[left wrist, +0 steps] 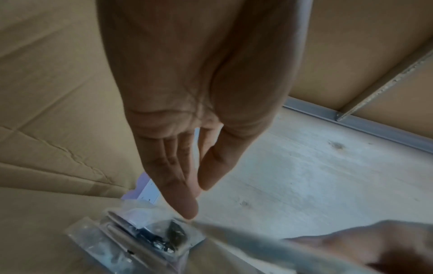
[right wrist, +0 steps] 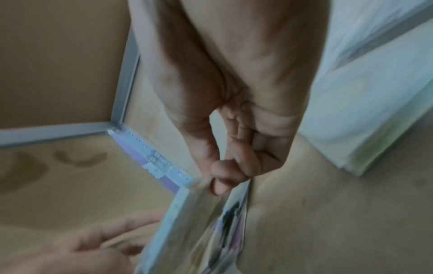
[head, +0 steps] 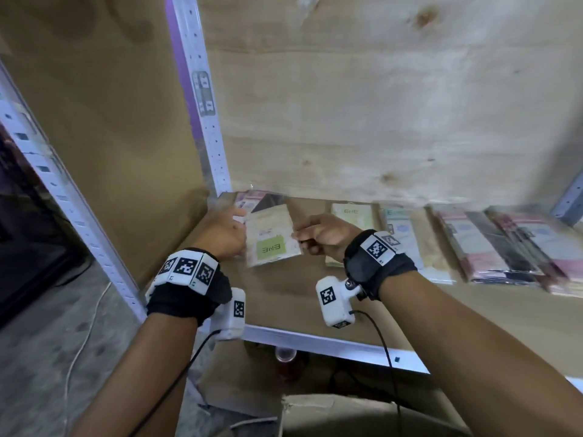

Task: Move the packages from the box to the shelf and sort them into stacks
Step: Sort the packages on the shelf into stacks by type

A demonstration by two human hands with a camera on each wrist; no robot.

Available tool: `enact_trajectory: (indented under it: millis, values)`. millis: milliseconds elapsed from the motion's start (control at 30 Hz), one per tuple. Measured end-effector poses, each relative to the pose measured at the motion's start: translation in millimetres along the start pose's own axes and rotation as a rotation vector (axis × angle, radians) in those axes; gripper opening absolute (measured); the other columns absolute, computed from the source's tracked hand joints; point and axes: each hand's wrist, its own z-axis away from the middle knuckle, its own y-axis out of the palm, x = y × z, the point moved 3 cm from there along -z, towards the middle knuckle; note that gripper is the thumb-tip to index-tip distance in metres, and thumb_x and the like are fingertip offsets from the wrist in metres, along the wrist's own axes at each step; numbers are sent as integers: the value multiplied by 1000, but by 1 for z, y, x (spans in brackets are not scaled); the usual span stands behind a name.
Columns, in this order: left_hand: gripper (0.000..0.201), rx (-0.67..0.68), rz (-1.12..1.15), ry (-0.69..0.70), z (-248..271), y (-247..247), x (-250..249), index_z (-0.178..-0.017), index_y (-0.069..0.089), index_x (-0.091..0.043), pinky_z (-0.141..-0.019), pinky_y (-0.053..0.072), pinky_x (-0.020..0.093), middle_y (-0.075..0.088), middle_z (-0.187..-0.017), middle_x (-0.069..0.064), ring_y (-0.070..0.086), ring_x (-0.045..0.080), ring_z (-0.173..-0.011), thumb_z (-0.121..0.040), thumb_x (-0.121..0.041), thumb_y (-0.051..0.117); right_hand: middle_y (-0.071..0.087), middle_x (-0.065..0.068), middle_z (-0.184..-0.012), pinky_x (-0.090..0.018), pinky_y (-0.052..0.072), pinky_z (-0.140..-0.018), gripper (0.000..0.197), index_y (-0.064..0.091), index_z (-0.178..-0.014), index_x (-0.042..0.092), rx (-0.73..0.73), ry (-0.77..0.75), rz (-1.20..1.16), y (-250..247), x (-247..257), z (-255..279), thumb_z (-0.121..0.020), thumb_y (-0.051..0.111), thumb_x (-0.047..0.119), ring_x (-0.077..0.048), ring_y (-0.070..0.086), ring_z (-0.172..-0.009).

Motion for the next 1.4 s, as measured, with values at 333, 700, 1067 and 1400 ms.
enact_trajectory:
  millis: [333,700,1067,1400]
  values:
    - [50,-137,-441,610,37,60,-67,-126,67,-25,-106,39,38,61,-122,9,52,26,-118,-82,-3,73,55,-10,-83,-16,44,-52,28,59,-121,2,24,-136,-423,-81,11,107,-94,56,-6,-9,53,-52]
    - [39,-223,-231,727,54,107,-99,-86,69,-13,-62,44,21,57,-78,-5,54,8,-68,-92,-50,59,73,-10,-96,-26,47,-64,11,63,-107,12,-137,-523,-337,-124,11,143,-99,56,16,-20,64,-82]
    - [37,-66,362,583,60,136,-104,-112,55,-37,-53,52,20,77,-92,-4,69,11,-62,-83,-56,68,51,14,-61,-30,40,-64,18,61,-92,17,-499,-576,302,-142,2,143,-96,56,35,-10,49,-61]
    - [43,-168,95,514,55,153,-88,-81,67,-13,-48,39,7,72,-72,-1,65,3,-66,-97,-50,53,50,26,-69,13,21,-72,25,67,-116,21,-427,-553,715,-133,-15,139,-102,48,30,7,51,-72]
